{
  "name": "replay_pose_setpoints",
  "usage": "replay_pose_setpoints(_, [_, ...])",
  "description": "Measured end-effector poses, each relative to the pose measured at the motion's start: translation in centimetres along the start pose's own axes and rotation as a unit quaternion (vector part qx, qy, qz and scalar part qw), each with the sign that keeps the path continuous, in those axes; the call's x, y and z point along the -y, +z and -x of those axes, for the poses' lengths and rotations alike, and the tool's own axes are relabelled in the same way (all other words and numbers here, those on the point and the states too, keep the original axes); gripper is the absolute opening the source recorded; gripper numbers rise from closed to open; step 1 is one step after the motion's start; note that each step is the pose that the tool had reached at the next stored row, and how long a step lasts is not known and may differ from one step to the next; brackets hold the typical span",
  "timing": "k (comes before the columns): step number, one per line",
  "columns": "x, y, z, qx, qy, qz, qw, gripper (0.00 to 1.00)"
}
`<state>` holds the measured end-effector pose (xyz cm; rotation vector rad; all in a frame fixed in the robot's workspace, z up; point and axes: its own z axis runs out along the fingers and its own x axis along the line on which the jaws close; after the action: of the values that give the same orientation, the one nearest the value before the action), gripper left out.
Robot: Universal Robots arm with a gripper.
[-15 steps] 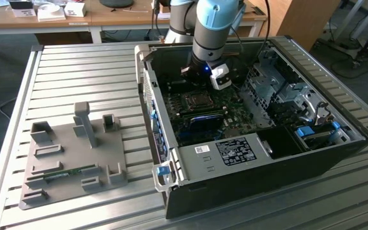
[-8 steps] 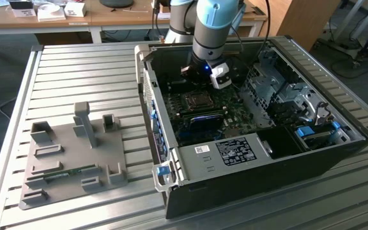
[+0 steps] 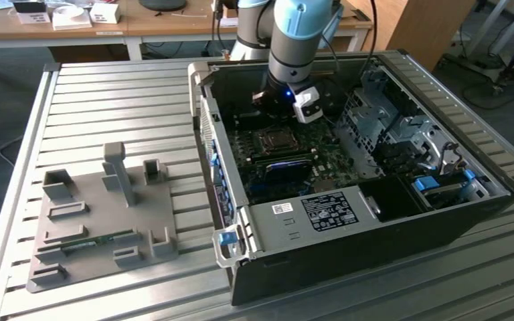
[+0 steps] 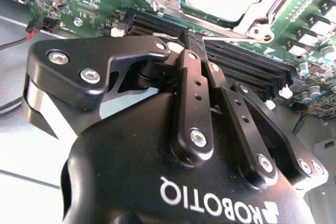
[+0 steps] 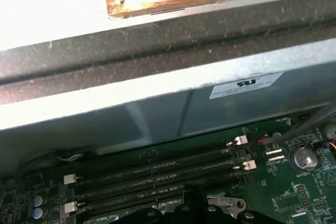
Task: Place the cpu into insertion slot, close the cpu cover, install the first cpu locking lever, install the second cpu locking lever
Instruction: 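Install the first cpu locking lever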
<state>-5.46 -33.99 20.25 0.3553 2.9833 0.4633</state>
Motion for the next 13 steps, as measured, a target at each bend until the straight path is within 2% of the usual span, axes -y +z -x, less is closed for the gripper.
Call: replay_pose_setpoints(13, [-0.31,0.09,-0.08,0.0,0.0,-0.0001,1.0,0.11])
